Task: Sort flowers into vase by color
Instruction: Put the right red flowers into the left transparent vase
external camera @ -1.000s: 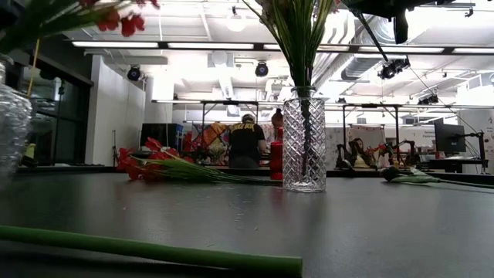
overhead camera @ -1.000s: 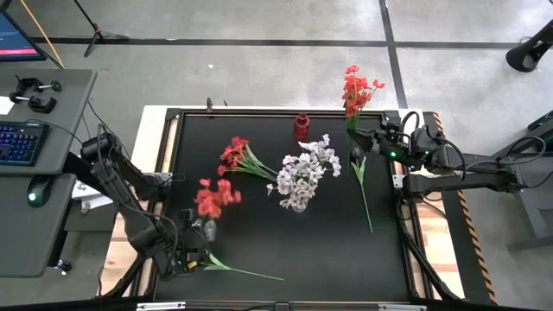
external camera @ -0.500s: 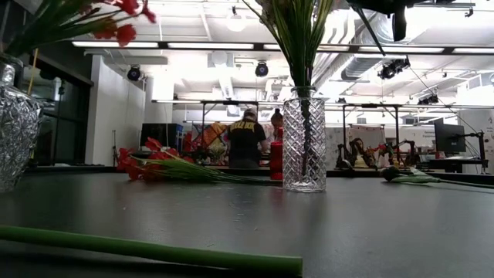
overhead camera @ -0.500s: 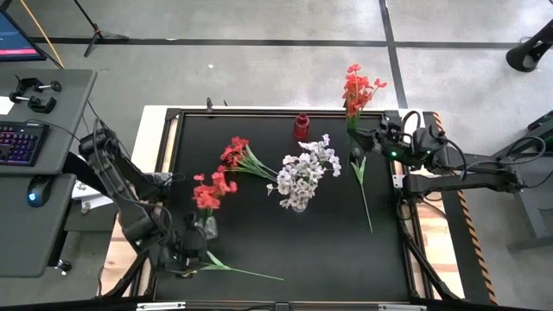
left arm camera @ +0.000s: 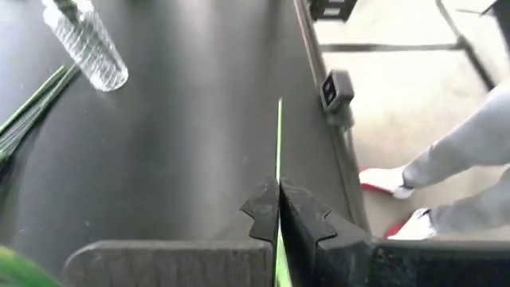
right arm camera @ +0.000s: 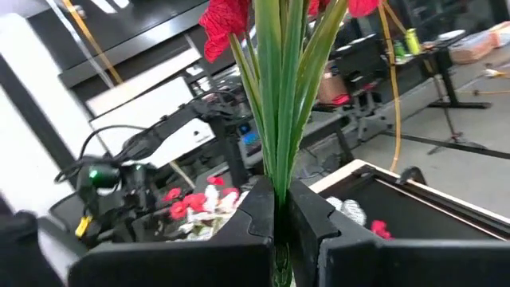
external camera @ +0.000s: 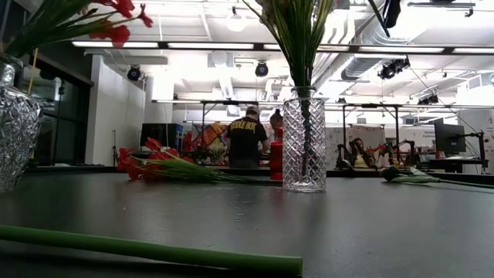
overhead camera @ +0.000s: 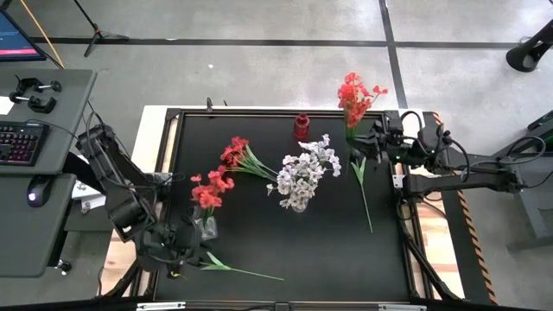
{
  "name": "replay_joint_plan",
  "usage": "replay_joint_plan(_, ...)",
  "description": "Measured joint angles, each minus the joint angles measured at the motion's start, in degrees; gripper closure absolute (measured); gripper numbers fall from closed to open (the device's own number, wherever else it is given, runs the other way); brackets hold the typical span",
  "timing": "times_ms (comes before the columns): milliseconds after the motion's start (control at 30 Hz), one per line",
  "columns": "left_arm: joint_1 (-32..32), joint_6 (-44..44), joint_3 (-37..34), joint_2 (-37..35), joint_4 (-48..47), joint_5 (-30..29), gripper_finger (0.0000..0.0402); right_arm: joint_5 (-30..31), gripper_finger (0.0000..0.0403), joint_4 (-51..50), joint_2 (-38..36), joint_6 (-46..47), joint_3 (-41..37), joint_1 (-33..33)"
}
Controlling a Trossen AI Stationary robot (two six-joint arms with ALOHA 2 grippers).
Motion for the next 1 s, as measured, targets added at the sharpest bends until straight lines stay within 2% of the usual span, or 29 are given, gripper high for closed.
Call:
replay_joint_plan(100,0.4,1.1,2.0,0.1,2.4,0.6,0.0401,-2.5,0.0402,1.2,0.0,-0.2,0.0,0.0)
replay_joint_plan(300,0.5,8.9,8.6,0.0,4.6,1.8,0.0401,-10.2,0.0402,7.2,-0.2,-0.2,0.0,0.0)
replay_joint_plan(567,6.1,22.3,18.3,0.0,4.6,-5.3,0.0401,-19.7,0.0402,17.2,0.9,6.1,0.0,0.6)
replay_joint_plan(767,11.6,30.8,22.8,-0.4,4.6,-7.8,0.0401,-19.6,0.0402,23.4,6.2,7.4,0.0,8.7)
replay_joint_plan(1000,14.9,32.4,23.3,-5.9,4.6,-7.7,0.0401,-14.6,0.0402,32.1,16.1,6.6,0.0,22.1)
